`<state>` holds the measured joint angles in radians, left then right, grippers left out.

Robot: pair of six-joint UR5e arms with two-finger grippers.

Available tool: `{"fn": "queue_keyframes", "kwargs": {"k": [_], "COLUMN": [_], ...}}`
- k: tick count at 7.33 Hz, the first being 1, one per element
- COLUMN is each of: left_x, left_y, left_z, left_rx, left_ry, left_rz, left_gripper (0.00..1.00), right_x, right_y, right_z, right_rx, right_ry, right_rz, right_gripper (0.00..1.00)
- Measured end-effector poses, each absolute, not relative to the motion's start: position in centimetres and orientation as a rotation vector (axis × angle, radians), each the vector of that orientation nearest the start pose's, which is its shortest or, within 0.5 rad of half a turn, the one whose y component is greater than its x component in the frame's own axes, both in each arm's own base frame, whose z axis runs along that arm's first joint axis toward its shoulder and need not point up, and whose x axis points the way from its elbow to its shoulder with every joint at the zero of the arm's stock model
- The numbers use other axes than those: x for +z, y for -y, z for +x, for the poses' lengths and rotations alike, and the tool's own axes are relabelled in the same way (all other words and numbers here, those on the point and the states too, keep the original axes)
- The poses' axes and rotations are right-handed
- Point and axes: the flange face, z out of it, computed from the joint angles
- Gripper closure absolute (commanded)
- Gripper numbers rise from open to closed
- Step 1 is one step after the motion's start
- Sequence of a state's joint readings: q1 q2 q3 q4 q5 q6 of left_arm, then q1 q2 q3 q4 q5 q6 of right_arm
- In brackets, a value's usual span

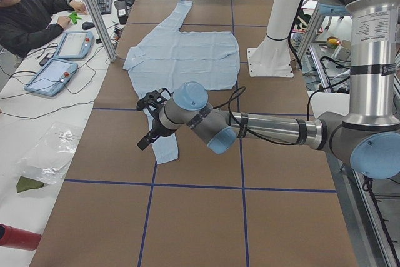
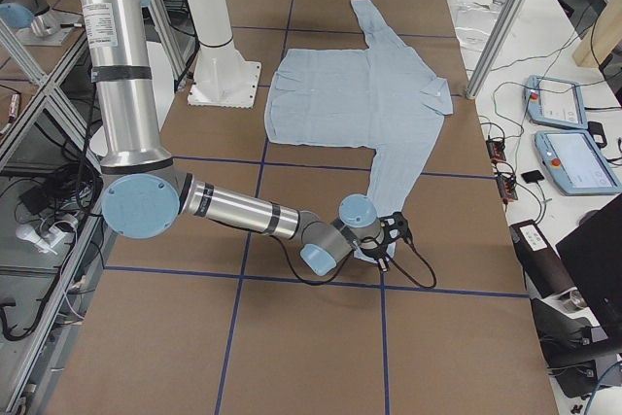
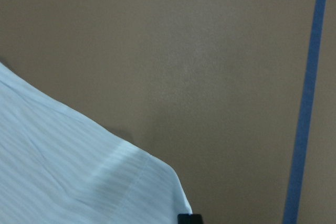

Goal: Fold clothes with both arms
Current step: 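Lift the sleeve with the right gripper and carry it across the shirt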

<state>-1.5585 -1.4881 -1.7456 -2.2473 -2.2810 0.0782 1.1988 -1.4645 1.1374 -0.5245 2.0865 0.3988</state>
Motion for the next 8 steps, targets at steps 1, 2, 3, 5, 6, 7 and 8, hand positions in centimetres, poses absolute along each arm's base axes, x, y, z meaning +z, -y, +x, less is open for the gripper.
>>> {"fn": "queue_keyframes", "kwargs": {"k": [1, 2, 3, 5, 6, 7, 8], "left_x": [53.5, 53.5, 53.5, 53.5, 53.5, 53.5, 53.5], "left_y": [48.0, 48.0, 48.0, 48.0, 48.0, 48.0, 48.0], "left_z": [-6.2, -6.2, -6.2, -6.2, -6.2, -6.2, -6.2], "left_rx": [0.356, 0.356, 0.356, 0.356, 0.356, 0.355, 0.355], "left_ry": [-0.651, -0.651, -0.651, -0.651, -0.651, -0.652, -0.652], "left_rz": [0.759, 0.759, 0.760, 0.760, 0.760, 0.760, 0.760], "left_gripper": [0.00, 0.00, 0.00, 0.00, 0.00, 0.00, 0.00], "right_x": [69.5, 68.1, 67.1, 64.8, 62.5, 59.1, 55.0], "right_y": [54.6, 54.9, 55.2, 55.7, 56.0, 56.3, 56.3], "right_z": [-12.1, -12.1, -12.1, -12.2, -12.4, -12.5, -12.6], "right_rx": [-0.158, -0.148, -0.140, -0.120, -0.083, -0.047, -0.014], "right_ry": [0.733, 0.746, 0.755, 0.774, 0.792, 0.806, 0.812], "right_rz": [0.490, 0.510, 0.522, 0.541, 0.537, 0.523, 0.501], "right_gripper": [1.00, 1.00, 1.00, 1.00, 1.00, 1.00, 1.00]}}
